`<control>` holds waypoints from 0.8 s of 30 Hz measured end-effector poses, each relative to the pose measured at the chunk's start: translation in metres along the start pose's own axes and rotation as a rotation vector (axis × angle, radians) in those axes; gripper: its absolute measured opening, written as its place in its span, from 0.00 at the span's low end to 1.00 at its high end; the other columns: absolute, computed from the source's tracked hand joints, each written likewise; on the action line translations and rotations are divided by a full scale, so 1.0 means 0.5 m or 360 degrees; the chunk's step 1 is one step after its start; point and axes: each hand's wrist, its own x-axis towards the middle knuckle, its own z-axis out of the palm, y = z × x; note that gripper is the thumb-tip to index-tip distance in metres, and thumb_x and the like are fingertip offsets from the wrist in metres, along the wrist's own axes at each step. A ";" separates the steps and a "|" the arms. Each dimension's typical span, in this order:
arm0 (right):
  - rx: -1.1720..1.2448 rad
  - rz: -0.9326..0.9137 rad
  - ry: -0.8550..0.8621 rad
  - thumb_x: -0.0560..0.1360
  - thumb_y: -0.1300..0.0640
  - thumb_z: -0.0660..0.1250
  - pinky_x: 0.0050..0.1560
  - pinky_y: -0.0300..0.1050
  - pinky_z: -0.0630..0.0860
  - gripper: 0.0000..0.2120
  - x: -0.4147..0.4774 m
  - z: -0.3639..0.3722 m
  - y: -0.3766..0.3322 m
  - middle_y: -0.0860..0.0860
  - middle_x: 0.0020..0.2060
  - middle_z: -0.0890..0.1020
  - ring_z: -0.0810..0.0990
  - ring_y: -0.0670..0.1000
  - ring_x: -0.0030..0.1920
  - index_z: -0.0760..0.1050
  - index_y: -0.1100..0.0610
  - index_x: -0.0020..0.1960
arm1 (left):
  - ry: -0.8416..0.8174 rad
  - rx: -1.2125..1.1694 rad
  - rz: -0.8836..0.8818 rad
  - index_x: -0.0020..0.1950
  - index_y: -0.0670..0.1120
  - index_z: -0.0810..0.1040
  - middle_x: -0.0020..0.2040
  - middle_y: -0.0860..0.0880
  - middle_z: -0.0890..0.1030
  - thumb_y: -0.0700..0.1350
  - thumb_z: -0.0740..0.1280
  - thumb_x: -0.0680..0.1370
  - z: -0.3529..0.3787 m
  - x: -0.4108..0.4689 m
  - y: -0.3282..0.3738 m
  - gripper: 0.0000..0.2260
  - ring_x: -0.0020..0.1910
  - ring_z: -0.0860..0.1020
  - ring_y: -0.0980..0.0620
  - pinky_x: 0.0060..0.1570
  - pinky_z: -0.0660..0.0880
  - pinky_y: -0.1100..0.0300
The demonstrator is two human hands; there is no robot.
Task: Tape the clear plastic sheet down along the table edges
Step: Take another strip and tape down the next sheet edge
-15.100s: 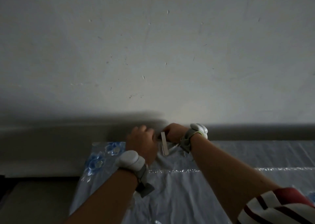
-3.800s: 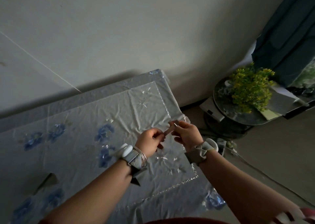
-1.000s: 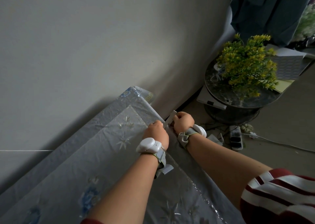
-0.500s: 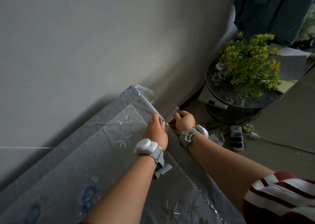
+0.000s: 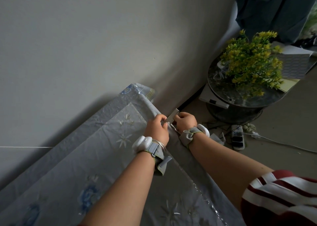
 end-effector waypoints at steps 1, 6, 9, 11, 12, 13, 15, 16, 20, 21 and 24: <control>0.0090 0.0080 -0.0051 0.74 0.52 0.66 0.26 0.37 0.68 0.12 -0.001 -0.001 0.003 0.47 0.25 0.76 0.73 0.45 0.26 0.76 0.53 0.32 | 0.0013 0.0011 0.0010 0.57 0.49 0.74 0.51 0.40 0.77 0.42 0.61 0.77 0.002 -0.002 -0.002 0.10 0.44 0.76 0.43 0.40 0.68 0.59; 0.0319 0.0242 -0.0152 0.72 0.51 0.70 0.31 0.39 0.73 0.11 -0.002 0.003 0.007 0.53 0.33 0.81 0.77 0.49 0.30 0.81 0.59 0.46 | 0.0065 0.0039 -0.0009 0.68 0.55 0.63 0.54 0.41 0.75 0.42 0.60 0.77 0.006 -0.012 -0.007 0.21 0.43 0.75 0.44 0.42 0.68 0.57; 0.0346 0.0269 -0.0176 0.72 0.50 0.71 0.24 0.35 0.71 0.10 -0.001 0.004 0.007 0.50 0.28 0.79 0.75 0.48 0.26 0.81 0.56 0.36 | 0.0103 0.0010 -0.0017 0.69 0.53 0.61 0.58 0.42 0.75 0.42 0.61 0.77 0.009 -0.017 -0.005 0.22 0.51 0.77 0.42 0.46 0.71 0.54; 0.0297 0.0286 -0.0189 0.71 0.48 0.71 0.21 0.31 0.69 0.14 -0.006 0.003 0.003 0.46 0.23 0.78 0.75 0.44 0.23 0.78 0.53 0.29 | 0.0133 0.0002 -0.0013 0.69 0.51 0.62 0.62 0.43 0.74 0.42 0.62 0.77 0.010 -0.017 -0.007 0.22 0.55 0.76 0.42 0.51 0.72 0.53; 0.0276 0.0286 -0.0177 0.71 0.48 0.71 0.20 0.30 0.68 0.15 -0.007 0.002 0.002 0.45 0.22 0.78 0.75 0.43 0.22 0.77 0.52 0.28 | 0.0139 -0.0003 -0.0006 0.69 0.50 0.63 0.63 0.43 0.73 0.42 0.62 0.77 0.010 -0.016 -0.007 0.21 0.57 0.76 0.42 0.52 0.72 0.53; 0.0262 0.0283 -0.0162 0.70 0.47 0.72 0.21 0.31 0.69 0.15 -0.008 0.001 0.002 0.44 0.21 0.78 0.75 0.42 0.22 0.77 0.52 0.27 | 0.0139 -0.0007 0.0000 0.69 0.50 0.63 0.64 0.43 0.73 0.42 0.62 0.77 0.010 -0.016 -0.008 0.21 0.58 0.75 0.43 0.53 0.71 0.54; 0.0246 0.0231 -0.0106 0.70 0.48 0.72 0.25 0.35 0.72 0.15 -0.005 0.001 -0.001 0.45 0.22 0.79 0.75 0.44 0.22 0.78 0.52 0.27 | 0.0142 -0.0023 0.0014 0.69 0.49 0.65 0.64 0.43 0.72 0.41 0.62 0.77 0.011 -0.014 -0.010 0.20 0.58 0.75 0.43 0.54 0.71 0.55; 0.0235 0.0204 -0.0076 0.70 0.48 0.72 0.28 0.38 0.75 0.14 -0.004 0.001 -0.003 0.46 0.23 0.80 0.77 0.45 0.23 0.78 0.52 0.27 | 0.0145 -0.0029 0.0011 0.69 0.49 0.65 0.64 0.43 0.73 0.41 0.62 0.77 0.011 -0.015 -0.010 0.20 0.58 0.75 0.43 0.54 0.71 0.55; 0.0270 0.0198 -0.0067 0.71 0.50 0.70 0.27 0.35 0.74 0.11 -0.009 -0.002 -0.006 0.46 0.20 0.79 0.78 0.44 0.24 0.78 0.53 0.32 | 0.0222 -0.0086 -0.0028 0.68 0.47 0.67 0.56 0.41 0.76 0.42 0.66 0.75 0.004 -0.024 -0.013 0.21 0.54 0.75 0.44 0.54 0.70 0.56; 0.0301 0.0213 -0.0075 0.72 0.51 0.70 0.23 0.32 0.70 0.10 -0.013 -0.003 -0.006 0.45 0.19 0.78 0.76 0.42 0.20 0.79 0.53 0.34 | 0.0267 -0.0101 -0.0027 0.67 0.46 0.69 0.53 0.40 0.76 0.42 0.68 0.74 0.001 -0.030 -0.016 0.21 0.49 0.75 0.45 0.53 0.70 0.56; 0.0339 0.0152 -0.0037 0.72 0.50 0.69 0.27 0.35 0.73 0.11 -0.017 -0.003 -0.004 0.44 0.22 0.79 0.77 0.42 0.23 0.79 0.51 0.33 | 0.0399 -0.0030 0.0151 0.61 0.44 0.76 0.47 0.41 0.74 0.43 0.70 0.73 -0.002 -0.052 -0.030 0.17 0.41 0.75 0.44 0.47 0.71 0.58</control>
